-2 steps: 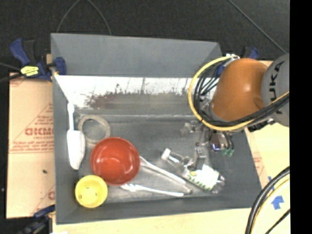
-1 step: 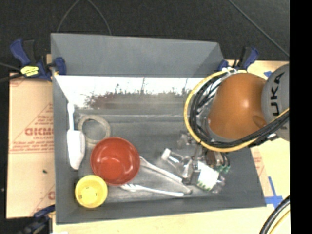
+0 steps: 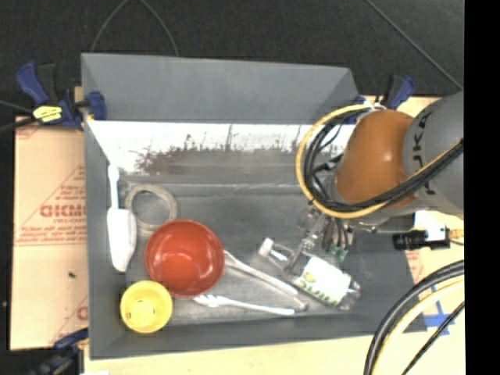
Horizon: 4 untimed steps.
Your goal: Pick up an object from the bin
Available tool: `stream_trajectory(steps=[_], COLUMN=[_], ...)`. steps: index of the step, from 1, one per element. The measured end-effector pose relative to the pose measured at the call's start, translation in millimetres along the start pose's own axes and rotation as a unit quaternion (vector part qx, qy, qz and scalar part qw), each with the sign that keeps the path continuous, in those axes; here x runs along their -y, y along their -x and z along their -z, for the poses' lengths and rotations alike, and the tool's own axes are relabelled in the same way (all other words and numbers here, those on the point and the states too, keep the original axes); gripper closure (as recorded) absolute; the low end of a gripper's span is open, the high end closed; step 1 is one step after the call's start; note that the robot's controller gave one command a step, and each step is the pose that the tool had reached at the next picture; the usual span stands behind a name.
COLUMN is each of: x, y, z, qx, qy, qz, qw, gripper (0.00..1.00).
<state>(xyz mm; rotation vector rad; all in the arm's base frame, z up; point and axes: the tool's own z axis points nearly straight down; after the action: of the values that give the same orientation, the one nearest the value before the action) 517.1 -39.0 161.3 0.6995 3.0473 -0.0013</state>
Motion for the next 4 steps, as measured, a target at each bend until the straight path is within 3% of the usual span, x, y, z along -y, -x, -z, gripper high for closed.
stream_trajectory(steps=[1, 2, 3, 4], x=[-12, -3, -12, -1], y=[-13.9, -20.2, -24.3, -33.7], z=[102, 31, 61, 20], qx=[-0.0007, -0.0005, 0.0017, 0.0001], qy=[-0.001, -0.001, 0.000, -0.001], qz=[0.177, 0.022, 0.075, -0.060], qw=[0.9841, 0.9998, 0.9972, 0.9982], gripper=[0.00, 0.00, 0.00, 0.00])
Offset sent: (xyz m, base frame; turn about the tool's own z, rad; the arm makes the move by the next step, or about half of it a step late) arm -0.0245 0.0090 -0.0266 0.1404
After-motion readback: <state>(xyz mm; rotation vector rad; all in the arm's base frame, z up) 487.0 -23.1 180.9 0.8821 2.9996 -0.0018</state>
